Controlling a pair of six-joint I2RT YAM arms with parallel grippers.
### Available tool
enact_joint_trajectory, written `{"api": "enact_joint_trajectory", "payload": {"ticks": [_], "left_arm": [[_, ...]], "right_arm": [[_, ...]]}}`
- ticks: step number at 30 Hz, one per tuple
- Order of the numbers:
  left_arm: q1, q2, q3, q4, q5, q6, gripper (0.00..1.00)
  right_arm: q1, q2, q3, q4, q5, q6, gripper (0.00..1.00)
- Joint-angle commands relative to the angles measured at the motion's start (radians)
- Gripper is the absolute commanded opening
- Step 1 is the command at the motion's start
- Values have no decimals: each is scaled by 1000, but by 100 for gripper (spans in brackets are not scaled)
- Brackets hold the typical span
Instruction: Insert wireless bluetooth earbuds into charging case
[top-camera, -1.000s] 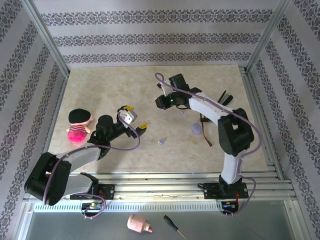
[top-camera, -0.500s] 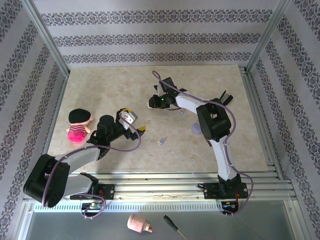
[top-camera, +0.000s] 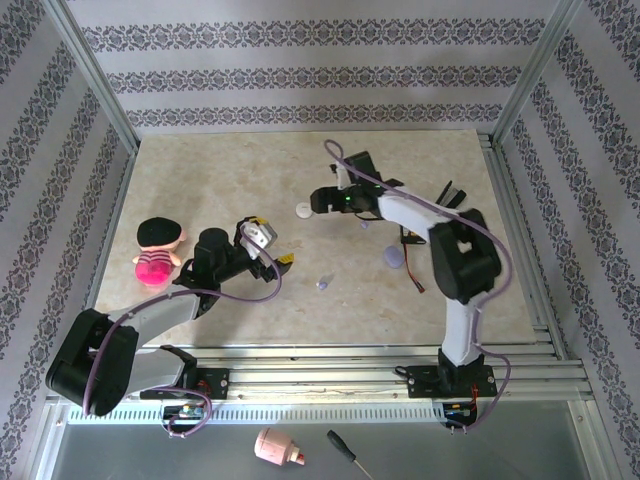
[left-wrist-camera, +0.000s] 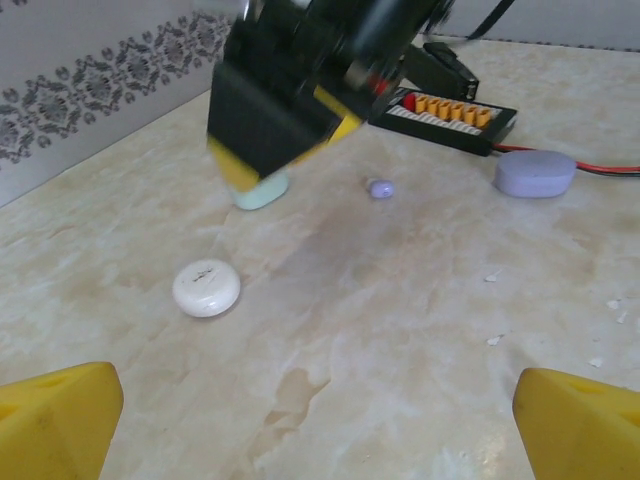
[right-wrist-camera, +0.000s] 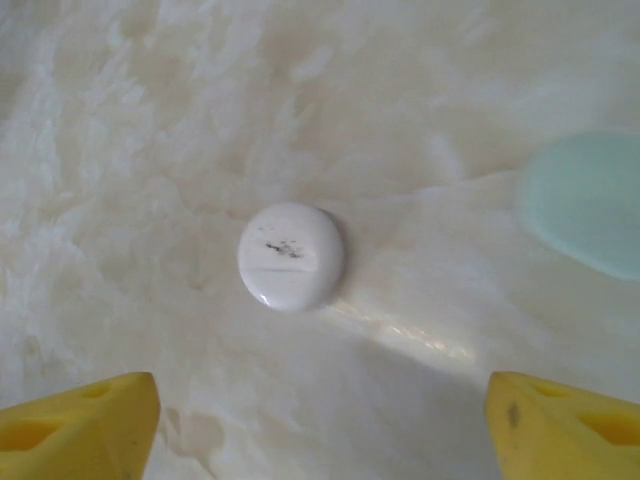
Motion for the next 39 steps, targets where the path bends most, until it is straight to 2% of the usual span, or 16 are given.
{"api": "enact_joint_trajectory", "payload": {"ticks": [1,6,10,15,24,30,34,39], "left_arm": [[-30,30,49,-9,75,33,100],[-48,87,83,-2,88,53,99],[-56,125,108,12,107,64,100],[-56,150,126,25,120,60,99],[-58,134,127,5,111,75,99],[-59,131,132,-4,108,81,100],[-58,136,135,-2,97,82,99],[-58,137,139,-5,91,89,99]], "right_arm": [[-17,-150,-127,-51,154,-102,91],[-22,-335,-303,-172,316,-91,98],[-47,-422,-416,-226,306,-49,98],[-75,-397,-472,-267,275,-26,92],[-101,-306,-470,-238,273,-3,88],[-101,-269,-471,-230,231,16,72],[-97,-277,-479,-235,249,29,61],[-95,-276,-485,-240,263,45,52]]}}
